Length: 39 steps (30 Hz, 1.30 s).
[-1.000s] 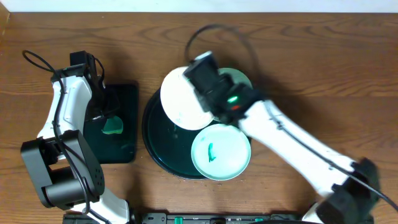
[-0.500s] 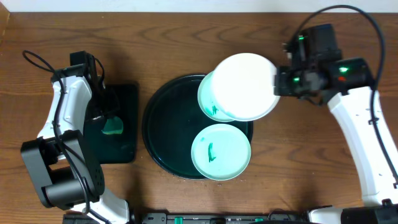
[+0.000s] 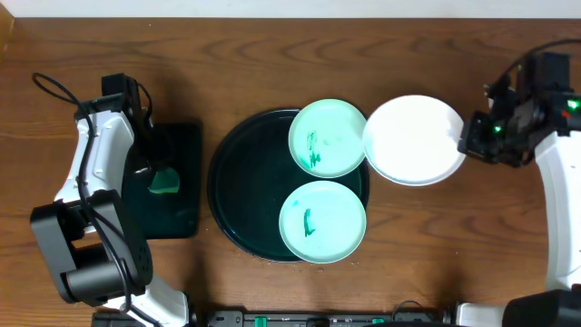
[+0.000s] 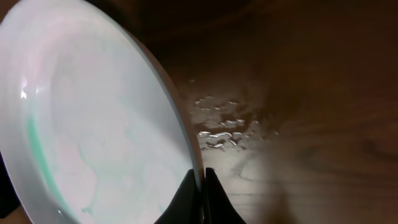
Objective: Clean dirty plates on tray and stack at the side
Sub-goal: 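Lift the white plate with the right gripper and carry it right, then lower the white plate onto the table and release it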
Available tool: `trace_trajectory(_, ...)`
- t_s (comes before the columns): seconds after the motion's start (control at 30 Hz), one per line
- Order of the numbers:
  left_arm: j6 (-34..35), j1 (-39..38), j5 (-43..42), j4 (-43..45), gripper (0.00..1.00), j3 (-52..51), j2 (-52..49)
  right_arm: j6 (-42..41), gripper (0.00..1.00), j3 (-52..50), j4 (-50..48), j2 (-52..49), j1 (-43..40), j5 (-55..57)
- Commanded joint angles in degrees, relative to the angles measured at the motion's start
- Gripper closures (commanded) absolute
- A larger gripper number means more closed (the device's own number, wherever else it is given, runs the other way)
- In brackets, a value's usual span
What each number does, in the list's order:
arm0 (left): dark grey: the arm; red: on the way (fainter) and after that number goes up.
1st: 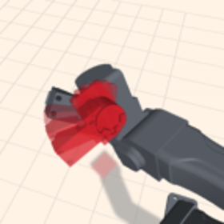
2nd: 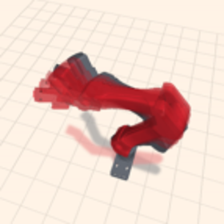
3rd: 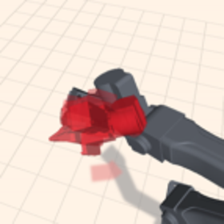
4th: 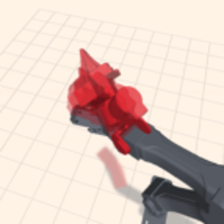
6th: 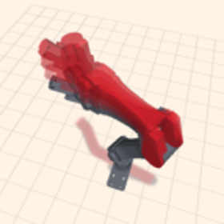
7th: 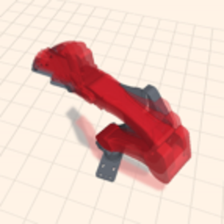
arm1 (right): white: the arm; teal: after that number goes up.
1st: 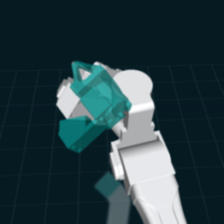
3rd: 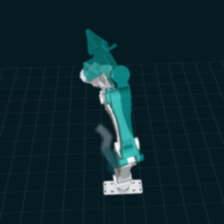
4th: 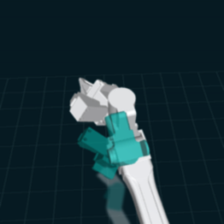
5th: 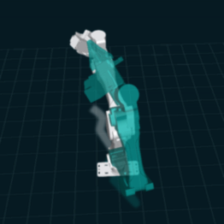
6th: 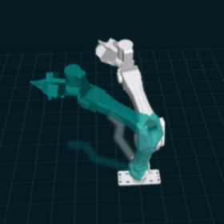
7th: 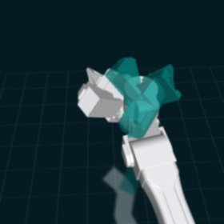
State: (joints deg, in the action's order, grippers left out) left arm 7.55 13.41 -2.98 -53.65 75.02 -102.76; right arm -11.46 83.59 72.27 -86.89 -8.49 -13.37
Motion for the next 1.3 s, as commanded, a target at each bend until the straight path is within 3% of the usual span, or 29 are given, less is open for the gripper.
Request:
trace_trajectory(0.0, 0.72, 0.31, 0.68, 0.15, 0.93, -0.02, -0.22, 1.51, 0.99, -5.05, -1.84, 3.76, -4.26, -2.36)
trace_trajectory(0.3, 0.72, 0.28, 0.68, 1.05, 0.93, -0.02, -0.22, 1.95, 0.99, -17.68, -8.24, 8.26, -12.20, -5.09)
trace_trajectory(1.27, 0.72, 0.31, 0.70, 1.70, 0.93, -0.02, -0.22, 0.72, 0.99, -30.42, -17.99, 8.20, -13.92, -4.87)
